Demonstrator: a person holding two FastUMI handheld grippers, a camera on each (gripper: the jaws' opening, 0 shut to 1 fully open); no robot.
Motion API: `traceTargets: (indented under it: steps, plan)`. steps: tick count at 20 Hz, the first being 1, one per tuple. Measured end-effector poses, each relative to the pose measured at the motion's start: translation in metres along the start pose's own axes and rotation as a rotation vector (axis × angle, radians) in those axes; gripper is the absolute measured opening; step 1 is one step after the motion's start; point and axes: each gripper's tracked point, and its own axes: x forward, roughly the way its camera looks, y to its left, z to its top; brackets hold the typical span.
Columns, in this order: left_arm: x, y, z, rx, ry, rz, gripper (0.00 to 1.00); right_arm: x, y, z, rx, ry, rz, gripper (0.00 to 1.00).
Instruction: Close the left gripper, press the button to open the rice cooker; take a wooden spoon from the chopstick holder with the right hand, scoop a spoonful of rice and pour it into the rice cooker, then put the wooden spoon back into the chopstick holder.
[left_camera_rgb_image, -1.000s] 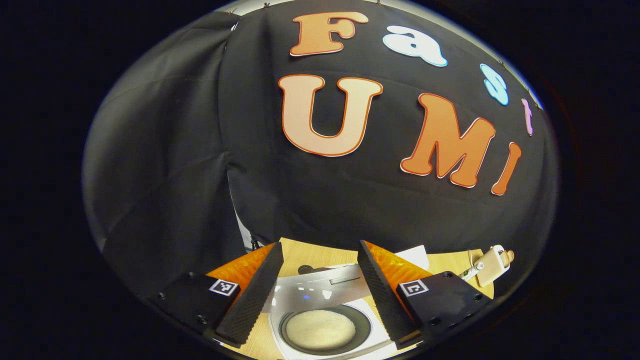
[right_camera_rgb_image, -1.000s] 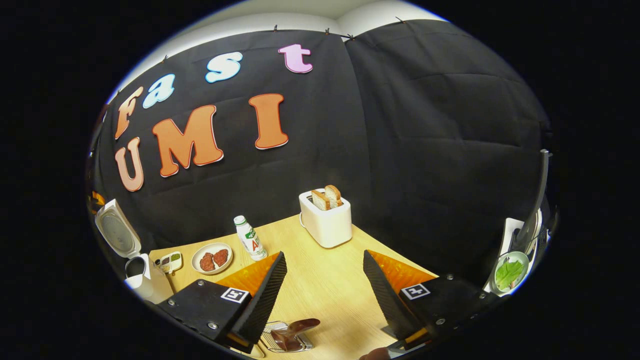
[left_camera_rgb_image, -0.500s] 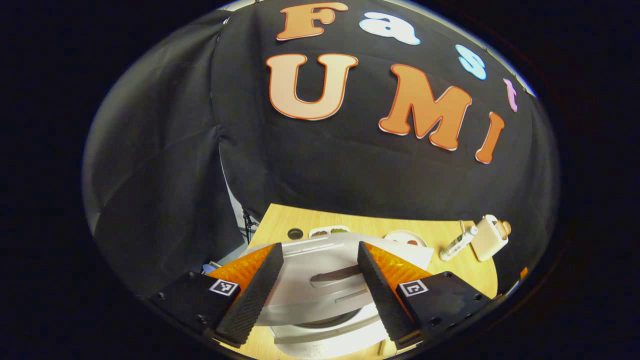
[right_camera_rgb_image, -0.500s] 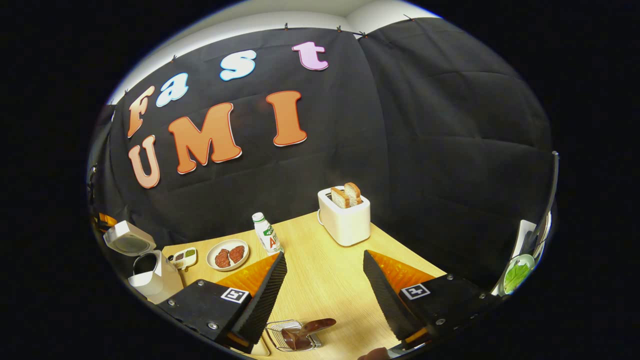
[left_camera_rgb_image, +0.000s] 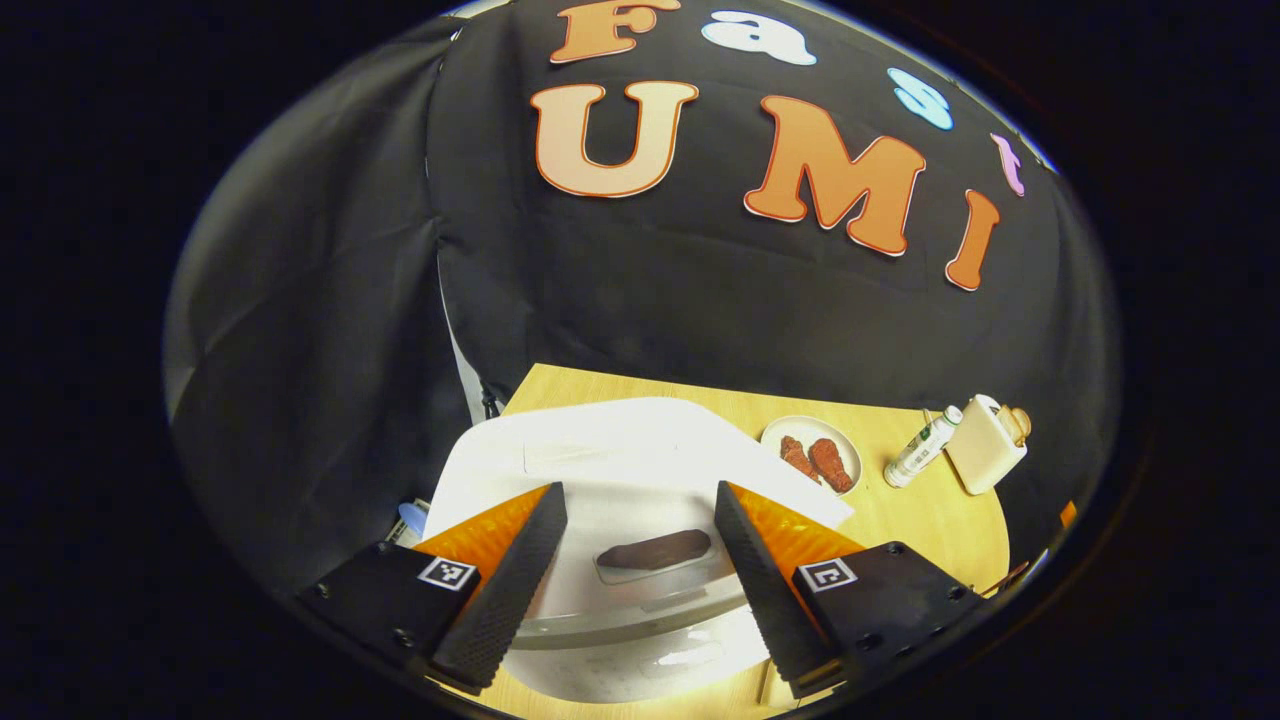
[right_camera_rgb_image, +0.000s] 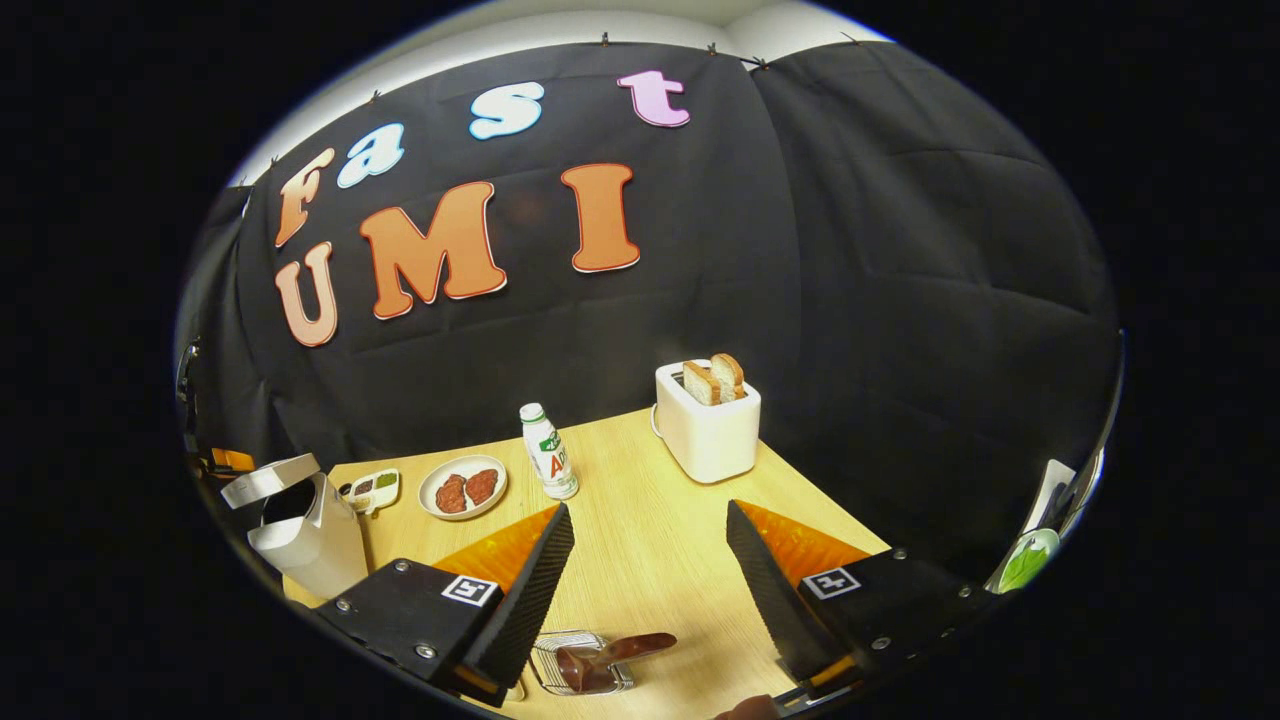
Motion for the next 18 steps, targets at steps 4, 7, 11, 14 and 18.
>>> traceTargets:
  steps: [4,7,11,14,18]
  plan:
    - [0.005,-0.001,-0.021,0.025,0.013,0.019,1.00,0.006,0.000,-0.003,-0.007,0.013,0.011,0.95]
    - [0.011,-0.001,-0.039,0.036,0.036,0.035,1.00,0.009,-0.002,-0.006,-0.006,0.023,0.016,1.00]
    - [0.013,0.004,-0.053,0.049,0.042,0.068,1.00,0.013,-0.006,-0.007,-0.009,0.030,0.016,0.95]
    - [0.013,0.011,-0.064,0.007,0.031,0.108,1.00,0.014,-0.009,-0.008,-0.007,0.032,0.016,0.95]
    - [0.013,0.009,-0.067,0.009,-0.028,0.120,1.00,0.012,-0.011,-0.018,-0.024,0.049,0.019,1.00]
